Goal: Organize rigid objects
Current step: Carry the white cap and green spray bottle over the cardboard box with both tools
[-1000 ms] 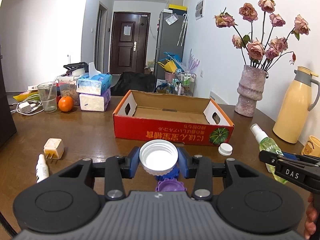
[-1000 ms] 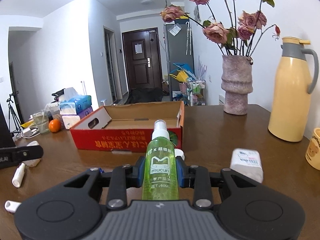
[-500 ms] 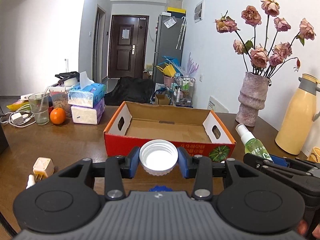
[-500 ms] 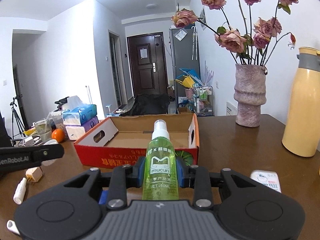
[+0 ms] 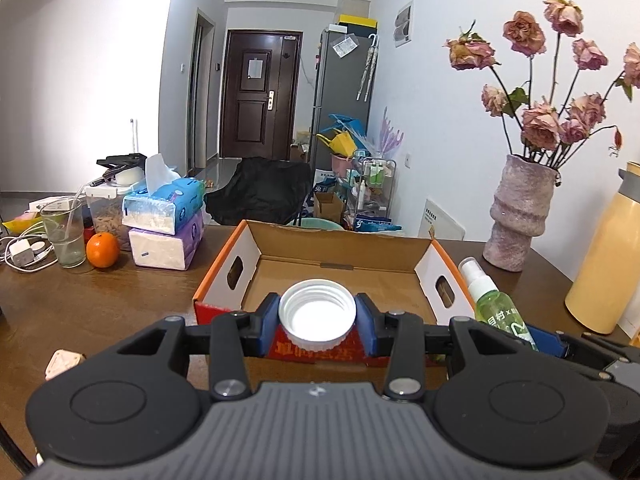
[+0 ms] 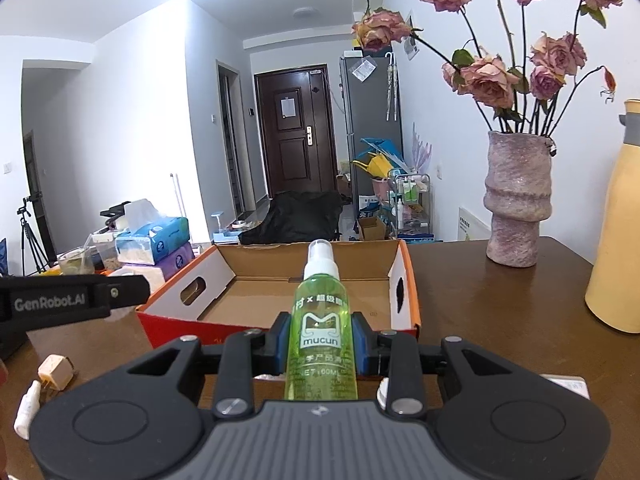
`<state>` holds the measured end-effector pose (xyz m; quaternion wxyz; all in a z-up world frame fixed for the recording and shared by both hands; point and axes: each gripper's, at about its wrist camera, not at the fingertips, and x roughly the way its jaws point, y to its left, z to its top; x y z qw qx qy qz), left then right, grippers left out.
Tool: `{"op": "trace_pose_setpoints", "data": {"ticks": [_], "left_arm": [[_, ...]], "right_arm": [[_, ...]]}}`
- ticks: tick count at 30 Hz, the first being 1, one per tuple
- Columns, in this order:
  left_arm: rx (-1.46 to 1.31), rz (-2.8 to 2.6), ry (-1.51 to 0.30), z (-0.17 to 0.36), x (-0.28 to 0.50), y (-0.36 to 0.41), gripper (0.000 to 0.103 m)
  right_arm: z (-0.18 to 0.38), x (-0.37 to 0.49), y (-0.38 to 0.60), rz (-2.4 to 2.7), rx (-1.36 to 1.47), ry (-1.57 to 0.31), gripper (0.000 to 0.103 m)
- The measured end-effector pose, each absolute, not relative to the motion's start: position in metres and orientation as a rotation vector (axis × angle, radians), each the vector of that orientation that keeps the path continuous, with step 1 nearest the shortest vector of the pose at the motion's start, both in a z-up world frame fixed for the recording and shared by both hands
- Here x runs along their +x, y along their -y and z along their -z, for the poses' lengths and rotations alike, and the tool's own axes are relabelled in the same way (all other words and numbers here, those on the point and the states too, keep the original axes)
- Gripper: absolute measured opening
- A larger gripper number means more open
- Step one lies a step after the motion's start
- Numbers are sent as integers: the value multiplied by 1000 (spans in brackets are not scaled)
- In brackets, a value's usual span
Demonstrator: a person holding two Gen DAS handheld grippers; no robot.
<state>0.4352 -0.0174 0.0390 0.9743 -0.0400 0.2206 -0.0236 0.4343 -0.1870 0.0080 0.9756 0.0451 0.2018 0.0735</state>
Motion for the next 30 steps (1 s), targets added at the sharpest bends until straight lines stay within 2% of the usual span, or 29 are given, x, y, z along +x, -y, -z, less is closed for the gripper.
{"op": "trace_pose_setpoints", "data": {"ticks": [20,30], "left_arm": [[-59,20,-452,-57,527,26,41],[-18,-3,-496,-45,589,31,41]], "right_arm": [[-13,514,181,-159,106,-420,30],[-9,559,184,-144,110,-447,30]]}}
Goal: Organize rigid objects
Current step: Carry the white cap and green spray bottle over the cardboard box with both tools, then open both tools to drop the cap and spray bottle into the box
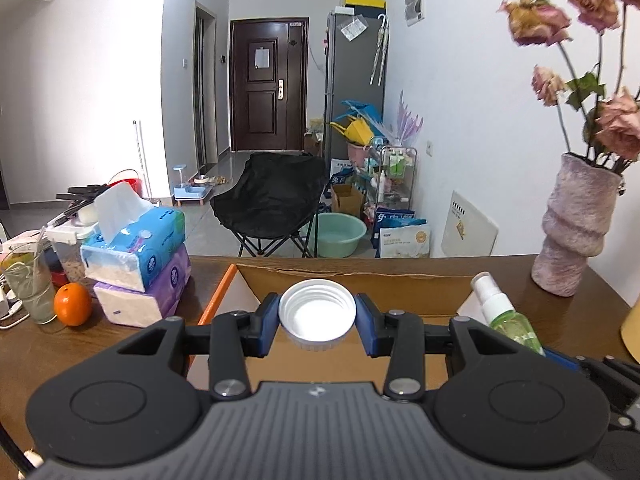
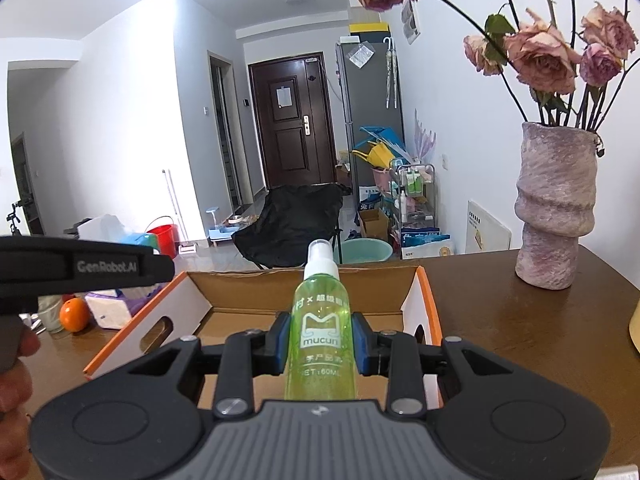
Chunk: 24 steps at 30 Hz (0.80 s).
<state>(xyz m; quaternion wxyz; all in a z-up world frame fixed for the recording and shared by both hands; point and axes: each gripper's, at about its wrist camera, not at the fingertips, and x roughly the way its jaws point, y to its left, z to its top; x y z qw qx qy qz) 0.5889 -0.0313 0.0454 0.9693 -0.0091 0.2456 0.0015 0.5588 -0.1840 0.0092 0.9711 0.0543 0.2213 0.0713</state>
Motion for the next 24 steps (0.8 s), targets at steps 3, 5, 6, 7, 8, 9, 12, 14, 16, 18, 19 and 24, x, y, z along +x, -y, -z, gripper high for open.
{"op": "trace_pose_setpoints", "data": {"ticks": [3,5,6,7,8,9,12,14,16,18,19,24], "left_arm": [[-25,1,-513,-39,605,32,41],[-22,-8,-522,-32,616,33,41],[-19,-16,-526,-27,621,34,41],[-21,-19,-533,-23,625,33,41],[-25,-20,-544,-17,629,33,41],[-27,-20,-552,-13,631,32,41],[-37,-23,-578,1,636,28,41],[-40,-22,-581,5,636,26,41],[-40,-16,-578,8,634,27,41],[-31,-19,-582,11,634,28,41],[-30,-20,-585,12,635,28,41],[-27,-40,-608,18,640,26,41]], "right_arm": [[-7,571,183,-138,105,-457,30],[-4,579,182,-137,98,-467,30],[-2,583,181,-137,95,-473,30],[-1,585,179,-138,90,-477,30],[1,587,178,-139,86,-483,30],[3,590,176,-140,81,-489,30],[9,597,173,-143,73,-506,30],[13,599,171,-147,70,-517,30],[17,601,171,-147,67,-526,30],[19,601,171,-145,66,-530,30],[20,602,171,-145,66,-532,30],[23,604,171,-144,63,-543,30]]}}
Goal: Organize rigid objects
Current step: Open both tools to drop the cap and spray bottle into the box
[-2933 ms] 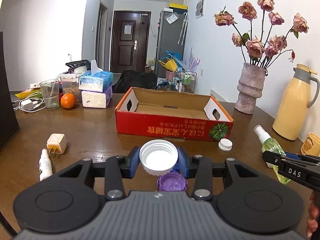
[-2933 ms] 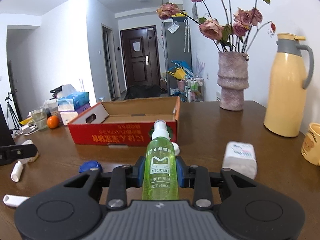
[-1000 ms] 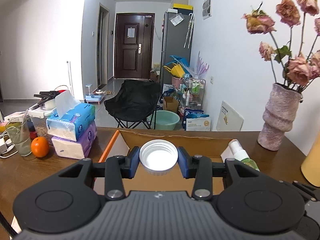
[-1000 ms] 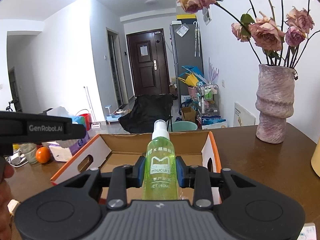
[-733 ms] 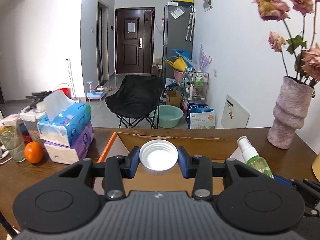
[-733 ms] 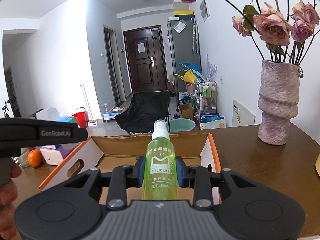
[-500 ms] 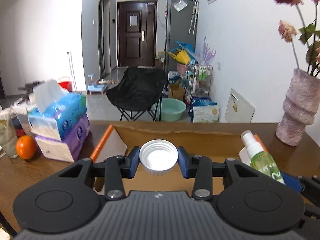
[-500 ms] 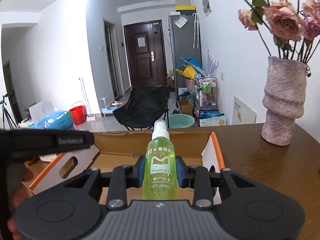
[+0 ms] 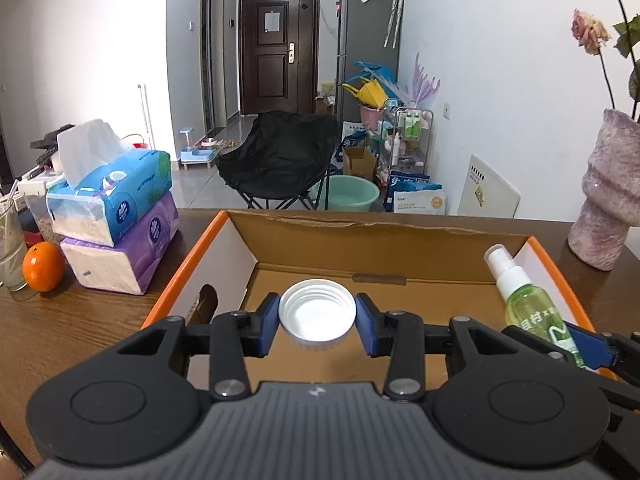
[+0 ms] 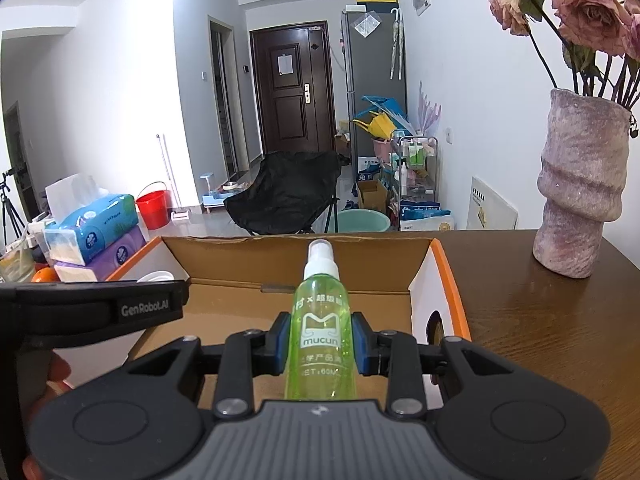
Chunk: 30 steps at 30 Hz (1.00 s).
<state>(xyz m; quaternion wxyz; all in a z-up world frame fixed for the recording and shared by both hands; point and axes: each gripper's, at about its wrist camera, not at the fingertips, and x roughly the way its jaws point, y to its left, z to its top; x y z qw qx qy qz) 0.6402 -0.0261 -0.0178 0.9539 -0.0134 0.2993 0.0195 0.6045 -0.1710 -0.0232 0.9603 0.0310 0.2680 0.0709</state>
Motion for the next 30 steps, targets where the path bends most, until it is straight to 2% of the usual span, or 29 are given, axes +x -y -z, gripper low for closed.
{"op": "trace_pose_setpoints", "data": {"ticks": [7,9,11,12,13,16,18,30], "left_arm": [[-24,-53,-632,22,644,22,43],[-21,-53,-634,22,643,21,59],[-14,-72,-618,20,639,22,100],[-8,-92,-605,18,637,21,103],[-5,-107,-591,17,635,21,103],[-32,-97,-594,15,635,16,103],[-37,-100,-598,16,635,13,103],[-37,-103,-589,19,626,13,103]], "right_arm": [[24,611,172,-131,60,-564,30],[25,612,174,-125,62,-574,31],[24,612,176,-113,65,-570,47],[23,611,177,-109,66,-564,65],[23,610,178,-105,68,-557,80],[21,608,180,-98,71,-549,95],[21,609,181,-92,69,-551,102],[17,603,183,-88,54,-545,103]]}}
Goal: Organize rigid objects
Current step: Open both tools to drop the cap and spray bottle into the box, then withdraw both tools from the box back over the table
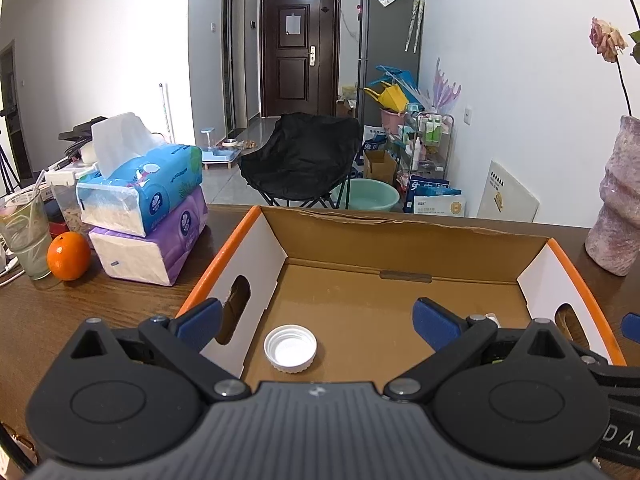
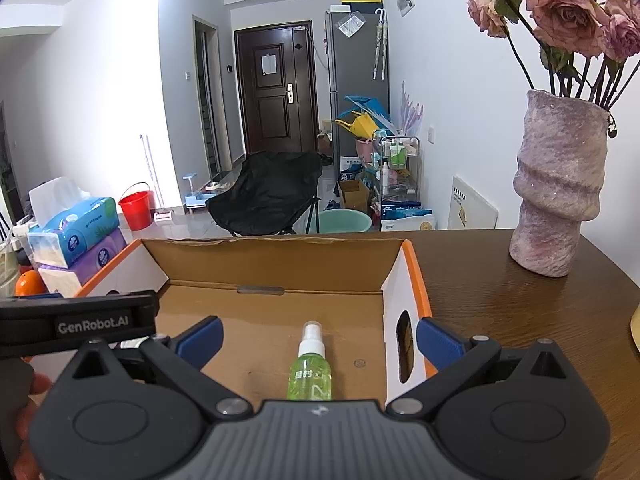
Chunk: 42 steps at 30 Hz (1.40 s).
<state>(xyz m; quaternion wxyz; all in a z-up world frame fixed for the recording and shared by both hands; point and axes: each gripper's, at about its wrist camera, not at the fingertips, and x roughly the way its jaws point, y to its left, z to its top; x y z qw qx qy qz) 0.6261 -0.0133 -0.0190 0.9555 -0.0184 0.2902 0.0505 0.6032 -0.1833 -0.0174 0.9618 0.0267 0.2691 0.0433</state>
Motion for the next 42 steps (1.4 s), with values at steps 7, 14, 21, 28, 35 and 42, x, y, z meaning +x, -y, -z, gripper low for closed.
{"op": "trace_pose_setpoints", "data": {"ticks": [7,14,21,28,35,42], "left_arm": [[-46,-106,-584,19,613,11,103],[-52,-102,-577,17,594,10,103],[-52,-92,-562,12,576,9,103],[-46,-84,-552,4,552,12,103],[-30,-77,-534,-9,528,13,103],[-25,-80,-524,-21,497,10,103]], "right_arm": [[18,594,186,-84,42,-545,103],[16,576,188,-83,44,-539,103],[12,552,191,-85,41,-523,103],[8,529,191,-86,38,-517,103],[-1,504,191,-99,38,-493,103],[-6,476,195,-102,42,-476,103]]}}
